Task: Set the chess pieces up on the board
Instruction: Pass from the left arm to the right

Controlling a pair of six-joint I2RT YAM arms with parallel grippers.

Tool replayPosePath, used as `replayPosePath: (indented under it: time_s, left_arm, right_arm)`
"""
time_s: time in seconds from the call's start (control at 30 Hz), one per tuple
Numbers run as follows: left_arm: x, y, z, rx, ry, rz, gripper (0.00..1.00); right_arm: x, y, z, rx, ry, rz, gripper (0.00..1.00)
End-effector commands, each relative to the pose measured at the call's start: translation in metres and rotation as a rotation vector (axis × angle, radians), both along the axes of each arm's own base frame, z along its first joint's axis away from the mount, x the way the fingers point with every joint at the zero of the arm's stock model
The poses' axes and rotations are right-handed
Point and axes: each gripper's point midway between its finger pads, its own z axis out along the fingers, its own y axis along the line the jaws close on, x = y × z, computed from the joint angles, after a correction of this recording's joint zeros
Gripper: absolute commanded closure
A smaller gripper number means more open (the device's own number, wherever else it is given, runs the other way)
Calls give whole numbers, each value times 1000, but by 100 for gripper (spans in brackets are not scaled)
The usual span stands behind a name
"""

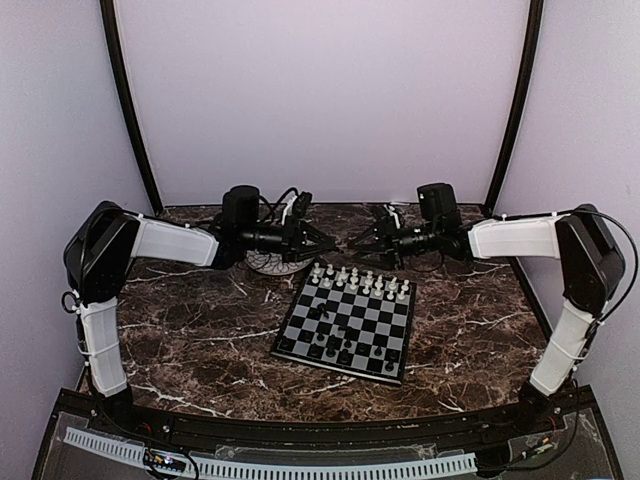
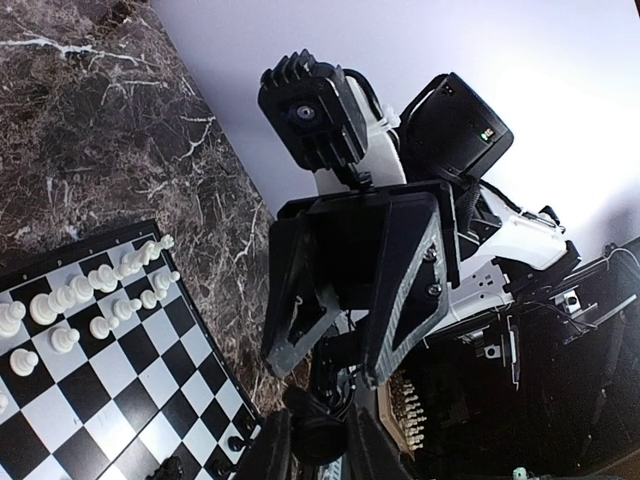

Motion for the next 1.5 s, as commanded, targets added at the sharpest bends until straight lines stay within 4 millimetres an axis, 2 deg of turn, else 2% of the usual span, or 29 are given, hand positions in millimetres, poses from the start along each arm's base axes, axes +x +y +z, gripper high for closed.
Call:
replayPosePath:
  time_s: [0.0,0.27,0.5,0.83,1.1,1.17,1.23,1.3,1.37,1.47]
  left_arm:
    - [4,-2,33,-71,-83,12,80]
    - [4,-4,35,-91,-86,1,80]
    - [1,-7,36,-102,-94,-20,79]
    - [2,-10,35,-100,-95,-23,79]
    - [-3,-18,33,-86,-107,-53,79]
    - [-3,-19,32,-82,-107,-51,79]
    - [-3,-19,30,-74,-106,-49,79]
    - [-2,-20,29,-64,-104,-45,76]
    - [0,-20,28,-51,-107,-37,70]
    - [4,-15,32,-15,-129,0,57]
  right_arm:
    - [1,5,20,101,3,39,56]
    - [4,9,7,111,65,51,55]
    - [8,13,18,196,77,52,57]
    - [6,14,28,284,117,61,72]
    - [8,14,28,285,120,61,77]
    - [8,15,28,286,117,62,84]
    - [8,13,29,287,113,59,94]
    - [10,11,29,288,110,50,100]
    - [11,8,29,289,105,39,100]
    - [13,-1,33,278,81,13,100]
